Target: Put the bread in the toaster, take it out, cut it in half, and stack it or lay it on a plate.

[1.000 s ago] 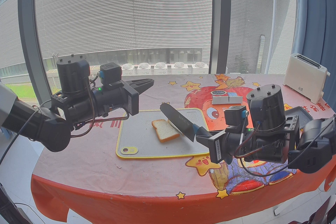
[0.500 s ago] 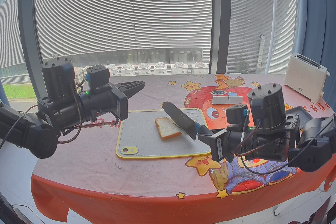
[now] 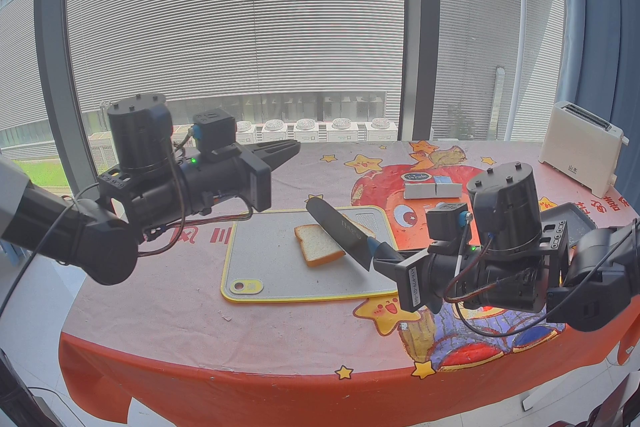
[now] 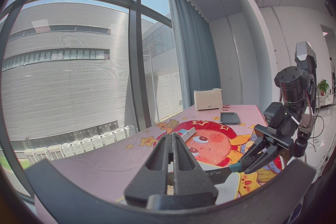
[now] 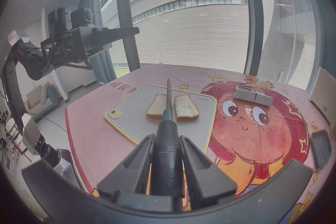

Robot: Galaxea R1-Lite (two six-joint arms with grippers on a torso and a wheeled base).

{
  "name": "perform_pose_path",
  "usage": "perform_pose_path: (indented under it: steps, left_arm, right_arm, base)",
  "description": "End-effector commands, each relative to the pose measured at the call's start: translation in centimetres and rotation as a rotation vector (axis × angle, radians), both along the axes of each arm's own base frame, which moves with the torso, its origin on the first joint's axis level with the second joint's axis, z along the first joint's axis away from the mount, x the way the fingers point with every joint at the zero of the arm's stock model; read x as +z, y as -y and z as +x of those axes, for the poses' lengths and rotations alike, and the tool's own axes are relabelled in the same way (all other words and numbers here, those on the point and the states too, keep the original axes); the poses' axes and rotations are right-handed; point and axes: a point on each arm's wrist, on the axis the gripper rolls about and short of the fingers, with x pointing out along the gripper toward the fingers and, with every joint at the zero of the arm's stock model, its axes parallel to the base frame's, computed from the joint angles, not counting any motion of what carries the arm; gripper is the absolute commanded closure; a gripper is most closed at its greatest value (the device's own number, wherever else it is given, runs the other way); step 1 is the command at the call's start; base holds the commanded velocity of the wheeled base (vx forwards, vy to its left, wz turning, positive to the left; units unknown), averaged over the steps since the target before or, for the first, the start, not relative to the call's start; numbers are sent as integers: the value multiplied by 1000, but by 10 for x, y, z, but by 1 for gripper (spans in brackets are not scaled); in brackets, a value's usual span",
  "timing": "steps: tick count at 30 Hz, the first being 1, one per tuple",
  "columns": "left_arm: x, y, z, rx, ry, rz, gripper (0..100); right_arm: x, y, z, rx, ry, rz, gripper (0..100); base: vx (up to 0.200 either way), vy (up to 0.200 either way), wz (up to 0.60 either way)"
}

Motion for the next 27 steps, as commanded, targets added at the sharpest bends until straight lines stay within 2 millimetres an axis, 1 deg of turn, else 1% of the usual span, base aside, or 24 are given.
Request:
perform_pose_path:
  steps: [1, 4, 9, 16, 21, 27]
  left_arm:
    - [-25, 33, 30, -45, -36, 15, 100]
    - [-39, 41, 43, -46, -72, 35, 100]
    - [-57, 52, 53, -59, -113, 58, 100]
    - [-66, 54, 54, -61, -131, 73, 100]
    - [-68, 57, 53, -69, -134, 80, 100]
    - [-85, 58, 61, -56, -183, 107, 100]
  right_arm:
    - [-2, -1, 2, -10, 0, -4, 100]
    - [-3, -3, 4, -15, -3, -8, 100]
    - [-3, -3, 4, -29, 2, -12, 100]
    - [-6, -6, 3, -20, -4, -19, 100]
    - [-7, -8, 0, -7, -8, -22, 100]
    - [-5, -7, -2, -6, -4, -19, 100]
  base:
    - [0, 0, 0]
    - [0, 0, 0]
    - [0, 0, 0]
    - [0, 0, 0]
    - [0, 0, 0]
    - [0, 0, 0]
